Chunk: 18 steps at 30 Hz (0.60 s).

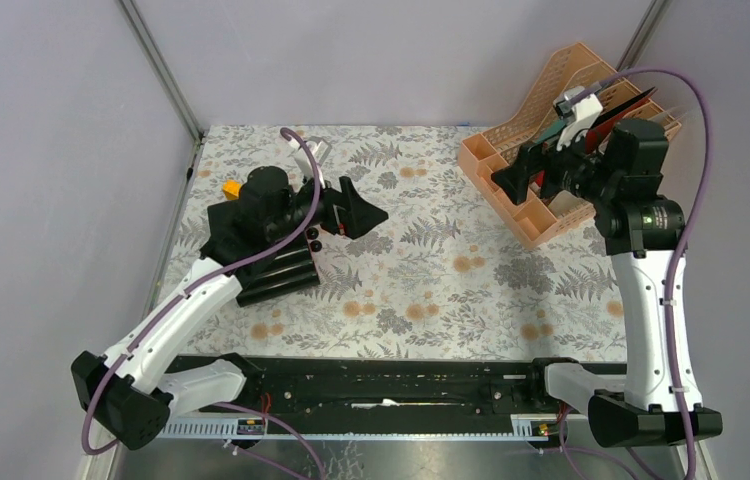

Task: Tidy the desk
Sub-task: Reset both arms

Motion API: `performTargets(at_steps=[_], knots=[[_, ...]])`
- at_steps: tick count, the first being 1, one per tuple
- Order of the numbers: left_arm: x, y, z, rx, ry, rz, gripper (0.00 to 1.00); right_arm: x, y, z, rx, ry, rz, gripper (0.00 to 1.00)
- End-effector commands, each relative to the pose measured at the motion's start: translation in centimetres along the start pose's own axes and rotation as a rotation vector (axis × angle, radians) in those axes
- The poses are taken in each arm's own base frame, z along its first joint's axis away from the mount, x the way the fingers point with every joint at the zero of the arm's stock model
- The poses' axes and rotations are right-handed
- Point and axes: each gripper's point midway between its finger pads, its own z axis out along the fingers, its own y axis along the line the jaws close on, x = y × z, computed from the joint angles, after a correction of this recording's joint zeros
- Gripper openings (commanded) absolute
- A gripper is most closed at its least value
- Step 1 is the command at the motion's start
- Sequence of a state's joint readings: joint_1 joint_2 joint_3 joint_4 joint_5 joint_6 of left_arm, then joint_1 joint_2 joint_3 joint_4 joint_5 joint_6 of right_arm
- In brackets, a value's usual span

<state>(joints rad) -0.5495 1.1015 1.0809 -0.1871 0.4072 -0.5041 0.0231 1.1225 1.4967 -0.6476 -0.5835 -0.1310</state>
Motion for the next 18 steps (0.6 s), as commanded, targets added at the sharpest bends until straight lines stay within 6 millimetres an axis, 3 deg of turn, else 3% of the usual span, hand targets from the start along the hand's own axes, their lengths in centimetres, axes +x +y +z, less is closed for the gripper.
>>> performTargets(at_steps=[1, 5, 7, 9, 12, 18], knots=[[-3.0, -3.0, -1.0, 0.09, -0.092, 0.127, 0.99, -3.3, 1.0, -1.9, -0.004, -0.063, -0.056, 1.0], [-4.6, -3.1, 0.0, 0.116, -0.159, 0.229, 0.99, -1.4, 4.4, -2.4, -0.28, 0.057, -0.244, 1.0], [-5.1, -3.4, 0.7, 0.159, -0.204, 0.278, 0.99, -1.5, 4.6, -2.3, -0.328, 0.09, -0.269, 1.0], [-5.7, -3.6, 1.4, 0.194, -0.234, 0.379, 0.99, -2.4, 3.6, -1.7, -0.309, 0.11, -0.283, 1.0], [-6.9, -2.3, 2.3, 0.134, -0.265, 0.488, 0.99, -4.2, 2.2, -0.9, -0.264, 0.12, -0.285, 1.0], [-7.6, -1.8, 3.4, 0.144, -0.285, 0.556, 0.99, -5.8, 1.6, 1.4, -0.305, 0.108, -0.214, 1.0]])
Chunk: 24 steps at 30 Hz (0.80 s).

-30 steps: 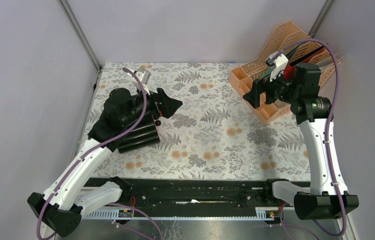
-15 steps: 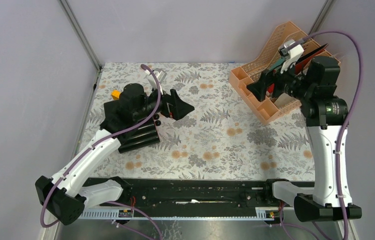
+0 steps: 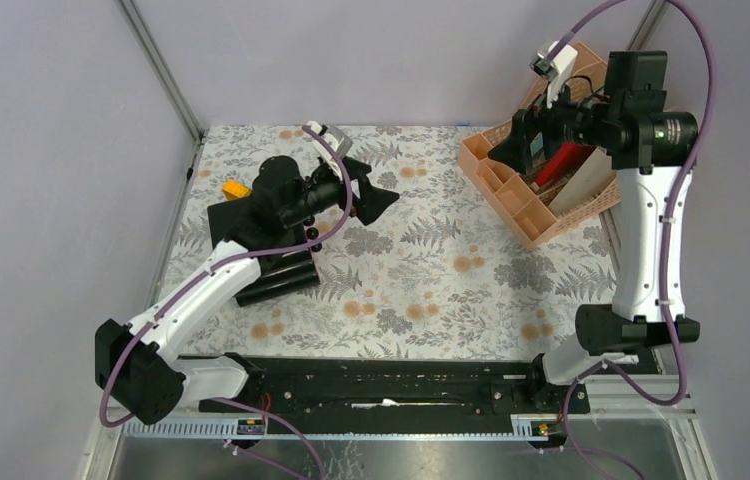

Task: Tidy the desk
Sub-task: Reset both arms

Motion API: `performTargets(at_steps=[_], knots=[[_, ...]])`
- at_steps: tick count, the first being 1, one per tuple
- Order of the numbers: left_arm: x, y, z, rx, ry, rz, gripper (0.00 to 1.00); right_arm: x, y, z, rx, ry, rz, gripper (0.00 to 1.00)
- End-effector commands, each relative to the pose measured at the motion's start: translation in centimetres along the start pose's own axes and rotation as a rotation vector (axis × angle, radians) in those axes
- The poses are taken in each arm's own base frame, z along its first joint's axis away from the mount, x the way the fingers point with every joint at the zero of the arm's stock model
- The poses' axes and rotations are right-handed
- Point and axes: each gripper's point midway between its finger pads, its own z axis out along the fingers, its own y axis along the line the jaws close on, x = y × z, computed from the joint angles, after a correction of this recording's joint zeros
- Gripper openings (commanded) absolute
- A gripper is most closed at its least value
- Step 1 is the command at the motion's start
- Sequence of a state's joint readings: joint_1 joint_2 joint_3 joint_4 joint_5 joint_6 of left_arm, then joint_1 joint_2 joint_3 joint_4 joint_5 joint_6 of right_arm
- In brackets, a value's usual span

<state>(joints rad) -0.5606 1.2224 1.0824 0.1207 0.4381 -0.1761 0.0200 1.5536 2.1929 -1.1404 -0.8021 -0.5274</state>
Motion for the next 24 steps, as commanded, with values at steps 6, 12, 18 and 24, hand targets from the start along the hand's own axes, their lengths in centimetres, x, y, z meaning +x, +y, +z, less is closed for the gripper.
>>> performTargets(at_steps=[6, 12, 18, 24], knots=[[-4.9, 0.9, 1.0, -0.023, -0.151, 0.131, 0.99, -1.0, -0.9, 1.9, -0.077, -0.018, 0.083, 1.0], [-4.4, 1.5, 3.0, -0.019, -0.071, 0.05, 0.99, -1.4, -2.6, 2.8, -0.013, -0.04, 0.151, 1.0], [-5.0, 1.8, 2.6, -0.05, -0.022, -0.03, 0.99, -1.4, -3.7, 2.9, 0.076, -0.083, 0.231, 1.0], [-5.7, 3.1, 0.8, -0.151, 0.032, -0.119, 0.99, -2.2, -3.2, 2.5, 0.097, -0.147, 0.281, 1.0]])
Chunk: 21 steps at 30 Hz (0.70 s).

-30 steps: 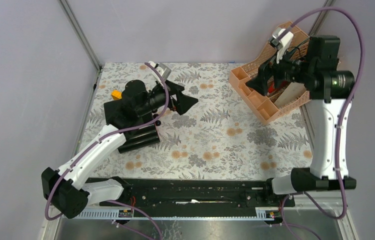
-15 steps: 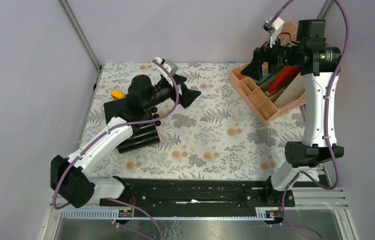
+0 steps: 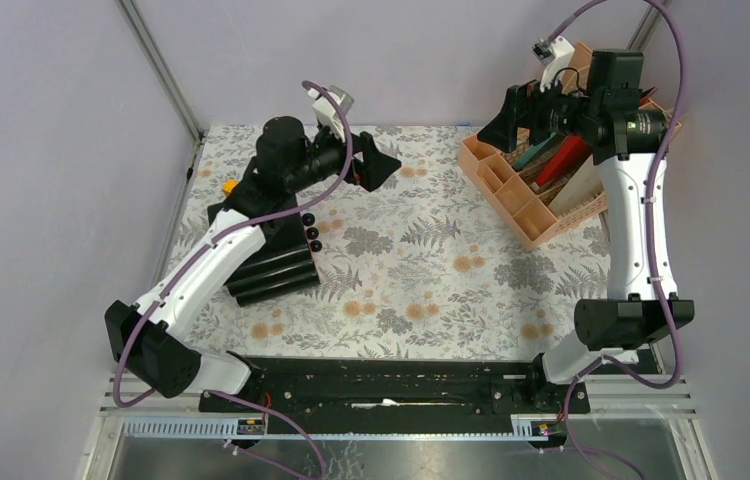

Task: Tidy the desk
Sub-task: Reset both arms

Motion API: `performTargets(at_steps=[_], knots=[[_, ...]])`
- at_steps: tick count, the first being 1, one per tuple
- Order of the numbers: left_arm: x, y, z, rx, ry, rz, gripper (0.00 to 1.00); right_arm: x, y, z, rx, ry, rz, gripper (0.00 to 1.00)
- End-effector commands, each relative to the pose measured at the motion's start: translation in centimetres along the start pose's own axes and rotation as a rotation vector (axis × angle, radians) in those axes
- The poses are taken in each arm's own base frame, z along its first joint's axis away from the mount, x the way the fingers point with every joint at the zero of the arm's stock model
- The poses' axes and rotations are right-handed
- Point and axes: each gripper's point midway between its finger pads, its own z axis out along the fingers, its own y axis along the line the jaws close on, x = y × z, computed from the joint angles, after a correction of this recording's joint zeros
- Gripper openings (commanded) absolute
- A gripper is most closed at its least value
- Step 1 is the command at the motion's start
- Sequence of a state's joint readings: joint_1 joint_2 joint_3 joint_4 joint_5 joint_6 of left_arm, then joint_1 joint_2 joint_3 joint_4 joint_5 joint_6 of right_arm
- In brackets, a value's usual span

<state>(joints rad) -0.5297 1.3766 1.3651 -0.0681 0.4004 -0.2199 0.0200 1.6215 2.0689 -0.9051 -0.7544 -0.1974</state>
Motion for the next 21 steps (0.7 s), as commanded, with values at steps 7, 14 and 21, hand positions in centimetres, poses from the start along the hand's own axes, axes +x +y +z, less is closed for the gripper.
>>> performTargets(at_steps=[7, 14, 21], knots=[[-3.9, 3.8, -4.8, -0.214, -0.035, -0.121, 0.99, -3.7, 1.8, -3.1, 0.083, -0.207, -0.026, 1.0], [-5.3, 5.0, -7.2, -0.262, -0.059, -0.128, 0.99, -3.8, 1.9, -4.4, 0.148, -0.258, 0.01, 1.0], [-5.0, 5.2, -8.3, -0.278, -0.052, -0.112, 0.99, -5.0, 3.2, -5.9, 0.151, -0.31, 0.048, 1.0]])
